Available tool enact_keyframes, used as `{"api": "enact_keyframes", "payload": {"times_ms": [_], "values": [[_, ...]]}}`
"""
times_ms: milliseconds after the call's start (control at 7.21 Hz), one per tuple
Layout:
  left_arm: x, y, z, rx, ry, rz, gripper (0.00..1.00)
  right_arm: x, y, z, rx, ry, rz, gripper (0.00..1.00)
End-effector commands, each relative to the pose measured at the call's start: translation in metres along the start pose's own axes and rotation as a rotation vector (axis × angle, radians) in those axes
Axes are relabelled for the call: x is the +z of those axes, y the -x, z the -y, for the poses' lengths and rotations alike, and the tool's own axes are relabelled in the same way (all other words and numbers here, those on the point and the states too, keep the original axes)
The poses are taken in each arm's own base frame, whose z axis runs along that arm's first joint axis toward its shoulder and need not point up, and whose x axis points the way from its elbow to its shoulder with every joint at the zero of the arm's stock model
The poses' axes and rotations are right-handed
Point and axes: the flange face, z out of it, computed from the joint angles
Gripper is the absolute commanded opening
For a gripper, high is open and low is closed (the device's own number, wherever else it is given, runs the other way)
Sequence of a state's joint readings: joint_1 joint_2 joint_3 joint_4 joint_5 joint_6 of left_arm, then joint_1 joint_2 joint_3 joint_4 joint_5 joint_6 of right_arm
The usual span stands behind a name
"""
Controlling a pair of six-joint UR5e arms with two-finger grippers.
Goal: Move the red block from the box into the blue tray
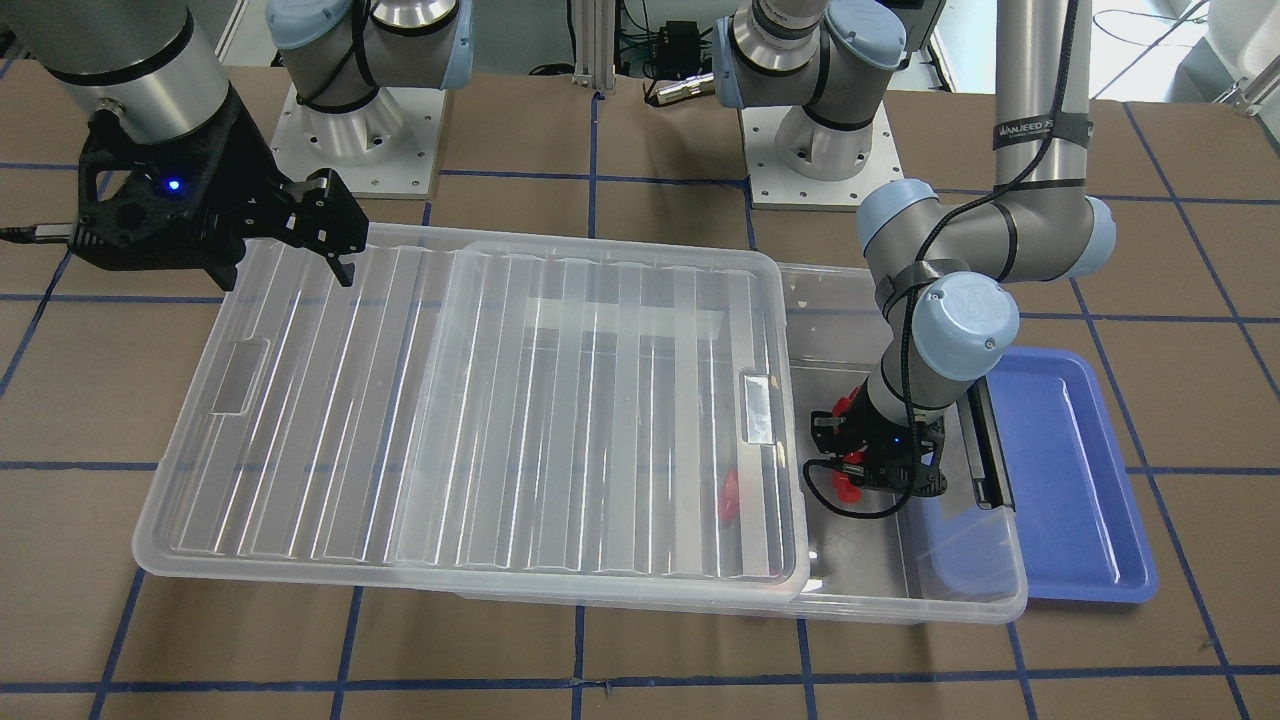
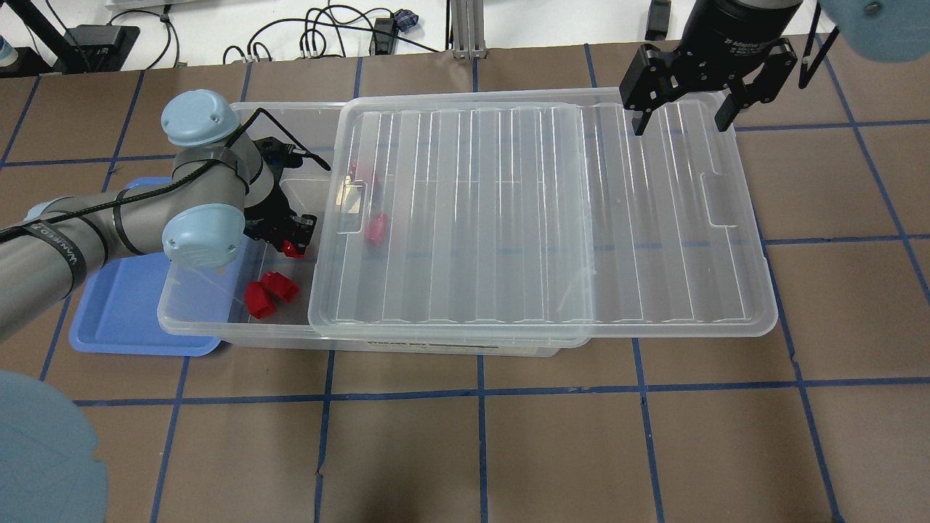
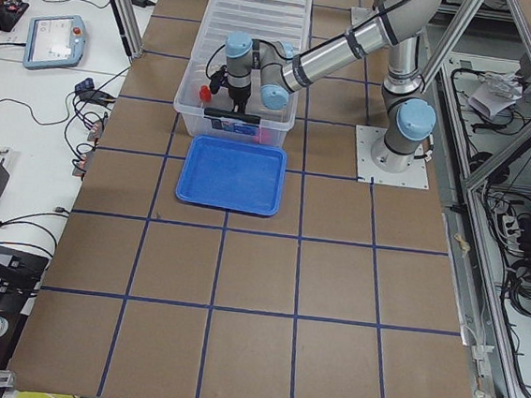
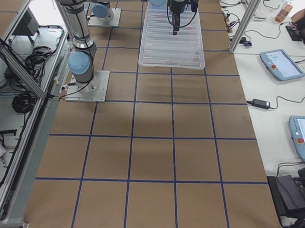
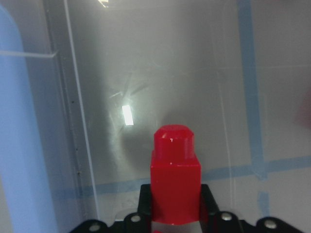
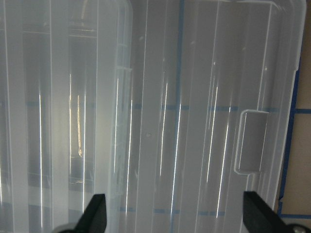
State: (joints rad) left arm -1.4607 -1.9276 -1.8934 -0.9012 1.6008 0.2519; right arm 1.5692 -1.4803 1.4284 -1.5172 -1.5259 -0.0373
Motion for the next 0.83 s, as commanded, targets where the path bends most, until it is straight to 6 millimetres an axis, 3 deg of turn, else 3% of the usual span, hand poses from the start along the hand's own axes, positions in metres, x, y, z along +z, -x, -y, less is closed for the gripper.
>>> {"api": "enact_keyframes", "payload": {"times_ms": [0,277,555,693], "values": [[-0.044,0.002,0.013,-0.004,-0.012,-0.001,0.01,0.003,0.000,0.001,0.001,0.006,0.000,1.00],[-0.120,0.002,0.023,0.002,0.044,-0.015,0.01,0.003,-0.002,-0.002,0.006,0.027,-0.004,1.00],[-0.197,0.011,0.015,-0.004,0.085,-0.019,0.01,0.001,-0.002,0.000,0.003,0.026,-0.004,1.00],[-0.209,0.032,0.010,-0.016,0.101,0.023,0.01,0.001,-0.002,0.000,0.001,0.024,-0.004,1.00]]}}
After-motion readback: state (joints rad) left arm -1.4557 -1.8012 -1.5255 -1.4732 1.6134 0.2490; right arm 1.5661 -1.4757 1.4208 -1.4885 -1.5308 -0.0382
